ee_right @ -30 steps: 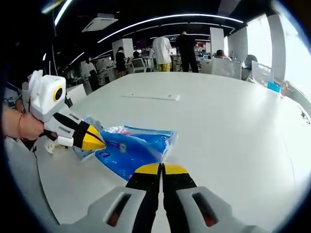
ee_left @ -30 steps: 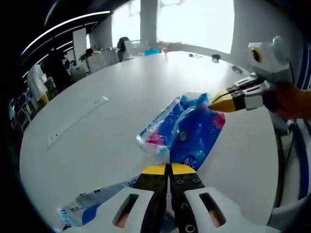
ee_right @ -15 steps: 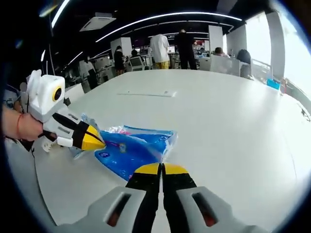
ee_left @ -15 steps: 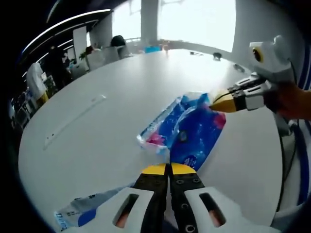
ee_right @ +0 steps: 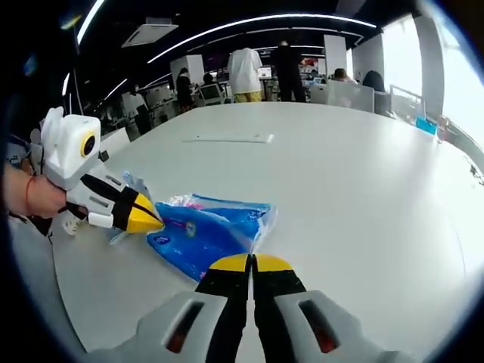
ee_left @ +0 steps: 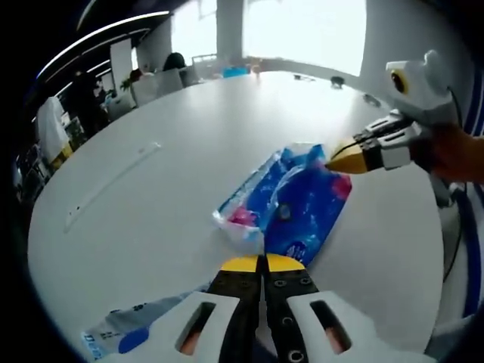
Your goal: Arrange the tabletop items into an orderly group along one side of the table until the central work area is clear of visible clutter.
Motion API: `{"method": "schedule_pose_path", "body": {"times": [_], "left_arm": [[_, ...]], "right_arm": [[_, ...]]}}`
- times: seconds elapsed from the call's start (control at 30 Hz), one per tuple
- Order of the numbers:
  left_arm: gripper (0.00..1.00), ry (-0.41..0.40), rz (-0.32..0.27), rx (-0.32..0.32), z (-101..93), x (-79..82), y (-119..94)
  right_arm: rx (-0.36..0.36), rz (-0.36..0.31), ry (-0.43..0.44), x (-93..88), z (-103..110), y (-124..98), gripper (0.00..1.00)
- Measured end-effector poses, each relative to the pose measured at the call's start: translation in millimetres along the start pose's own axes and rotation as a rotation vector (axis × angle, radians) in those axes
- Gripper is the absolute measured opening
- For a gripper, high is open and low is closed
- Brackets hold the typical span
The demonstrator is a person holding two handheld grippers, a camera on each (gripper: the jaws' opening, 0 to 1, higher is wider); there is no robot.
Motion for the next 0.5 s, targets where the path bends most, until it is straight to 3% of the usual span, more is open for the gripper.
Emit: {"method": "schedule_pose_path", "body": {"times": [0.5], "left_arm": [[0.0,0.0,0.011,0.001,1.0,-4.5,4.8]], "right_arm": [[0.007,0.021,0.017,-11.3,-2.6,5.5,0.0]]}}
Point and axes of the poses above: the point that each gripper's makers call its tool centre point, and the gripper's own axes: y roughly forward along the fingers, z roughly to its left, x roughly out of its top, the point moved 1 cm from there along -y, roughly backward along the fingers, and after that the axes turned 10 degrees about -y, right-handed, at the moved point
